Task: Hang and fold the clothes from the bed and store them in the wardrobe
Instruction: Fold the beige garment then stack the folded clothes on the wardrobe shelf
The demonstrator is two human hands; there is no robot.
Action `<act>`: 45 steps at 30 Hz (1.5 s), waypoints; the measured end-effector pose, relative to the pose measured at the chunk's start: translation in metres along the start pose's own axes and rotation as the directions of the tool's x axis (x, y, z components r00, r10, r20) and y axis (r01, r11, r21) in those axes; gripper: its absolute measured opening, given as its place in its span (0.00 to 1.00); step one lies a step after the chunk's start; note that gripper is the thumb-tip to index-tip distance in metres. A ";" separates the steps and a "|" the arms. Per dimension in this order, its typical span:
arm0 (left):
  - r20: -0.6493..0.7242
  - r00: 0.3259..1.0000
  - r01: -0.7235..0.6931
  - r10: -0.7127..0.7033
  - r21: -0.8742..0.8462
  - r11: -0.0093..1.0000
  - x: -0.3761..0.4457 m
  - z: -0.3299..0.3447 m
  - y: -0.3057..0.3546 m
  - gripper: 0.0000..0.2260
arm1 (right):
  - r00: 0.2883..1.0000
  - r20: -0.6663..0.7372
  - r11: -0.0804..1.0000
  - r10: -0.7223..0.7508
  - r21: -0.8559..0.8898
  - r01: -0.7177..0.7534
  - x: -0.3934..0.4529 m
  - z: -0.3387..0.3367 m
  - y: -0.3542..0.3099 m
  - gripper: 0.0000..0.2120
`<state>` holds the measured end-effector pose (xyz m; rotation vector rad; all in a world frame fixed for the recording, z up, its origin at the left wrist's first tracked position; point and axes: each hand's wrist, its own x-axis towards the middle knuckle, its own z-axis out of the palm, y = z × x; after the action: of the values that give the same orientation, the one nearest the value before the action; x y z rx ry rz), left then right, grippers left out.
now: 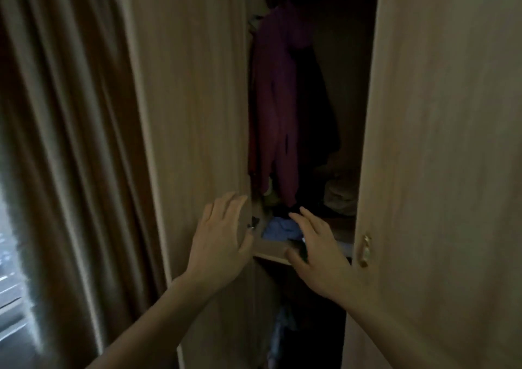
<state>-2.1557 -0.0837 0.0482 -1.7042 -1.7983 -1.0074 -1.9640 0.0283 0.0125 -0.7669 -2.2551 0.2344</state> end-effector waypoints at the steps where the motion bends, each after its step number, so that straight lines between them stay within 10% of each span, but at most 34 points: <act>1: -0.039 0.999 0.026 -0.025 0.042 0.999 0.002 -0.011 -0.010 0.28 | 1.000 0.003 1.000 -0.009 0.006 0.009 0.006 0.004 -0.010 0.33; 8: -0.281 0.934 0.261 -0.222 0.111 0.959 0.037 -0.079 -0.092 0.32 | 0.997 -0.031 0.997 -0.073 0.032 0.074 0.053 0.030 -0.072 0.33; 17: 0.037 0.925 0.374 -0.378 -0.269 0.888 0.066 -0.068 -0.163 0.40 | 0.999 -0.012 0.998 -0.053 0.038 0.054 0.086 0.071 -0.119 0.37; 36: 0.154 0.981 0.061 0.120 -0.823 0.564 0.077 -0.005 -0.094 0.34 | 0.997 -0.025 0.967 0.078 -0.241 -0.082 0.072 0.026 -0.079 0.33; 45: 0.015 0.969 -0.174 0.247 -0.666 0.726 0.097 0.046 -0.020 0.32 | 0.998 -0.006 0.979 0.056 -0.198 -0.056 0.053 -0.014 -0.023 0.37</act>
<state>-2.1808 0.0141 0.0890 -2.3488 -1.3130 -1.6056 -1.9941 0.0397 0.0624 -0.9347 -2.2818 0.0351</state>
